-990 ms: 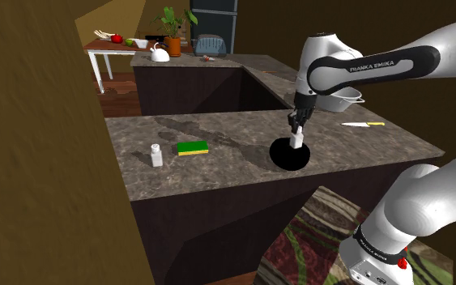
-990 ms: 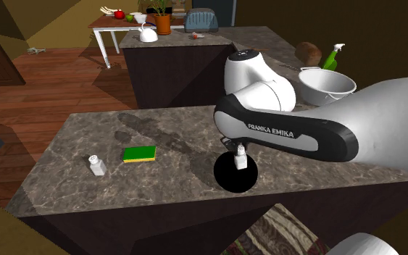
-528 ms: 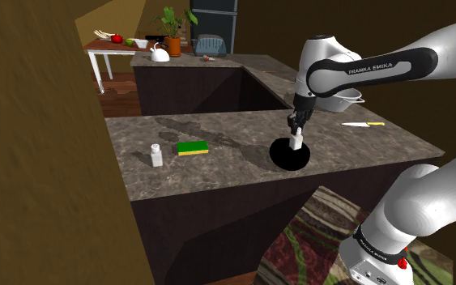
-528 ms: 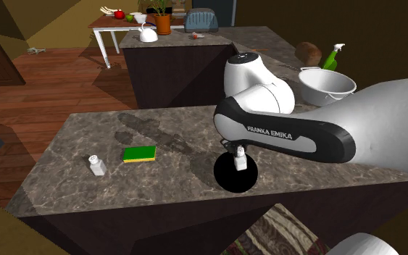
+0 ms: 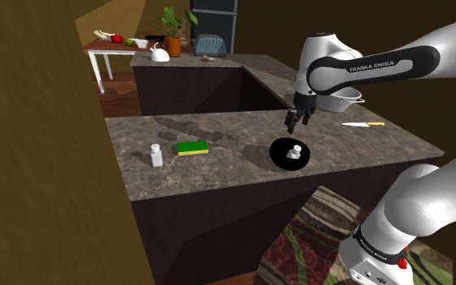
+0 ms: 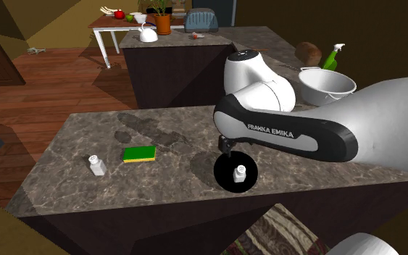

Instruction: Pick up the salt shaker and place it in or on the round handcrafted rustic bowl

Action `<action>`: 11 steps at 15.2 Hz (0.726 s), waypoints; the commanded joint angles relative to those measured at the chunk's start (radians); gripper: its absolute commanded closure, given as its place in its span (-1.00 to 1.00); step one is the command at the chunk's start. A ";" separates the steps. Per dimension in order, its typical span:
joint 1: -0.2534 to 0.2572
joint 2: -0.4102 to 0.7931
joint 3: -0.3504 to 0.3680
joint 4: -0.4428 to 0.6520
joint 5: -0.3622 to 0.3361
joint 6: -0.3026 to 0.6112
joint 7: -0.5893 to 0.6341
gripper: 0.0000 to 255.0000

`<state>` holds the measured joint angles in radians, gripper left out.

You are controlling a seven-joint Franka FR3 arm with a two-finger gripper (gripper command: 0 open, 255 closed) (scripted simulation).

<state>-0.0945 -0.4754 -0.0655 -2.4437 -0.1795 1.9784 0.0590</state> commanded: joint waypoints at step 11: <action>0.007 -0.021 0.013 0.093 0.012 -0.115 -0.004 -1.00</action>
